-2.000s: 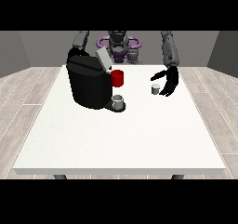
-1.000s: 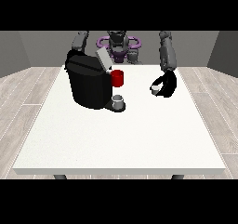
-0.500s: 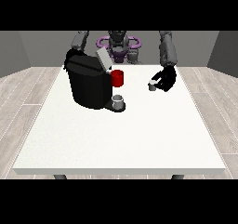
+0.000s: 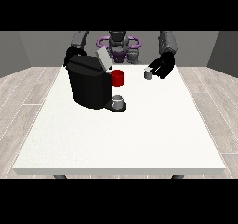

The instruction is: Insert the coffee pod into the coffee machine and close the lid

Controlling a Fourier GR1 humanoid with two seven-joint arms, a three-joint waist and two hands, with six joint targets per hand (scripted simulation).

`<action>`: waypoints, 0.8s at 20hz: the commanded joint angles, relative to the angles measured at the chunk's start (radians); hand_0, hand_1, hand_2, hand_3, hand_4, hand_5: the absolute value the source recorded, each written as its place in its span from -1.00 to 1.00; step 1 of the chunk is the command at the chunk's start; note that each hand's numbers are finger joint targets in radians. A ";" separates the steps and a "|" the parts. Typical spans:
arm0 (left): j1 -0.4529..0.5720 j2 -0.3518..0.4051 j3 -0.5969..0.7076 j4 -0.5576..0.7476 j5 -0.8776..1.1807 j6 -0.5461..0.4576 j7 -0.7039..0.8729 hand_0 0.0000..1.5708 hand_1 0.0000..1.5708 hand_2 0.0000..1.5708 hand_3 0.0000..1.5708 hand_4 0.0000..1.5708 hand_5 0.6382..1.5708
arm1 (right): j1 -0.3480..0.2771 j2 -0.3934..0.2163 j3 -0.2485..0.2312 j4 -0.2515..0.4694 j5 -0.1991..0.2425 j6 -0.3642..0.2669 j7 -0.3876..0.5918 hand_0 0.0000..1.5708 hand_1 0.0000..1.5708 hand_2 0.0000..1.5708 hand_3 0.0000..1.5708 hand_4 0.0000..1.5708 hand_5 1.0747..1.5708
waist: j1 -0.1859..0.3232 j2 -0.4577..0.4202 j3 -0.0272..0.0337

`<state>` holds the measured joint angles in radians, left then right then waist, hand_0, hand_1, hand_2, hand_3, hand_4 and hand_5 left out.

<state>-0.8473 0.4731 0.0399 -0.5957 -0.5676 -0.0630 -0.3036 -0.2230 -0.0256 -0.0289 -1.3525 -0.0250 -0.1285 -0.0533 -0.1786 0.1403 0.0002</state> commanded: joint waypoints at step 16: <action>-0.284 0.058 0.084 -0.029 0.007 -0.121 0.182 0.54 0.54 0.59 0.51 -0.38 1.00 | -0.041 0.024 0.065 -0.002 -0.003 -0.082 -0.033 -1.00 -1.00 -1.00 -1.00 -0.35 1.00 | -0.087 0.040 -0.0001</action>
<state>-1.0521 0.4775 0.0896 -0.6452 -0.5695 -0.1476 -0.1555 -0.2657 -0.0245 -0.0255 -1.3239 -0.0302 -0.1431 -0.0858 -0.2337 0.1546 0.0002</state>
